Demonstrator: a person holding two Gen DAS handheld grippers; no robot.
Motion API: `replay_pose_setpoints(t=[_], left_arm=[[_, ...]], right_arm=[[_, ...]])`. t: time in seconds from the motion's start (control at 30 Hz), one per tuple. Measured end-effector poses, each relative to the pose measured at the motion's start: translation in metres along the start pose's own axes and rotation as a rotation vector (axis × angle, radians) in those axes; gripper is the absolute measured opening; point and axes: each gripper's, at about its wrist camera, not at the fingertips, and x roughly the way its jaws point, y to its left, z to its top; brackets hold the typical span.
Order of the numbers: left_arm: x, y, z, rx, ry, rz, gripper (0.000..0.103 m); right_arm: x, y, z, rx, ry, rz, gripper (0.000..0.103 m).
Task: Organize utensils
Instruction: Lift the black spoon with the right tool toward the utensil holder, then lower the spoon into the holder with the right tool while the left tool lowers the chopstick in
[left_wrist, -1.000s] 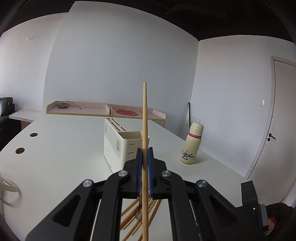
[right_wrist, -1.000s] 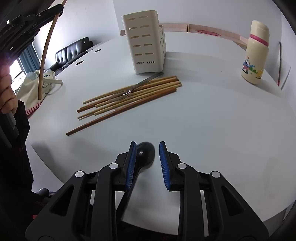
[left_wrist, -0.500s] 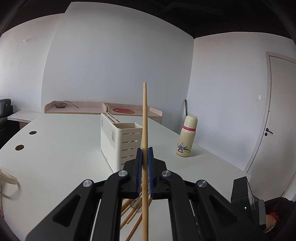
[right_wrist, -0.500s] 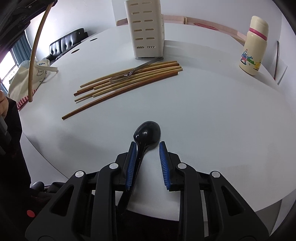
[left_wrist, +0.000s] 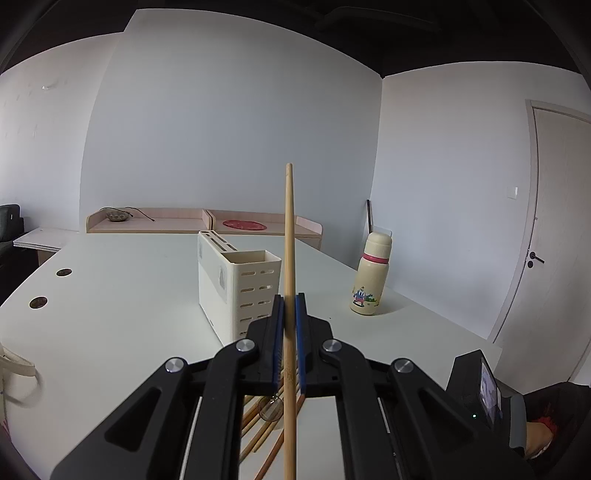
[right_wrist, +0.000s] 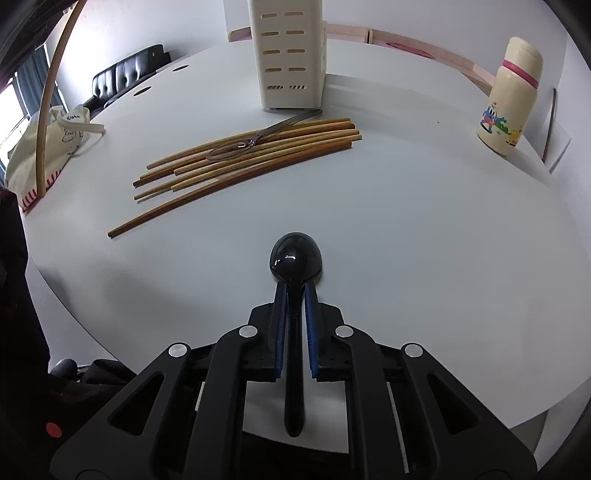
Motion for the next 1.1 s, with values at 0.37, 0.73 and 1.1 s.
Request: replay_pose_setpoints(t=[0.37,0.73,1.1], left_arm=[[0.013,0.010,0.010,-0.021,0.007,0.038,0.006],[0.026,0.023,0.045,-0.033,-0.053,0.092,0.006],[0.065,0.029,0.089,0.007,-0.060,0.134,0.006]], right_arm=[[-0.053,-0.028,0.024,0.081,-0.298,0.140,0.009],[-0.089,-0.055,0.083,0.120,-0.587,0.371,0.009],[-0.100,-0.048,0.164,0.082,-0.722,0.463,0.009]])
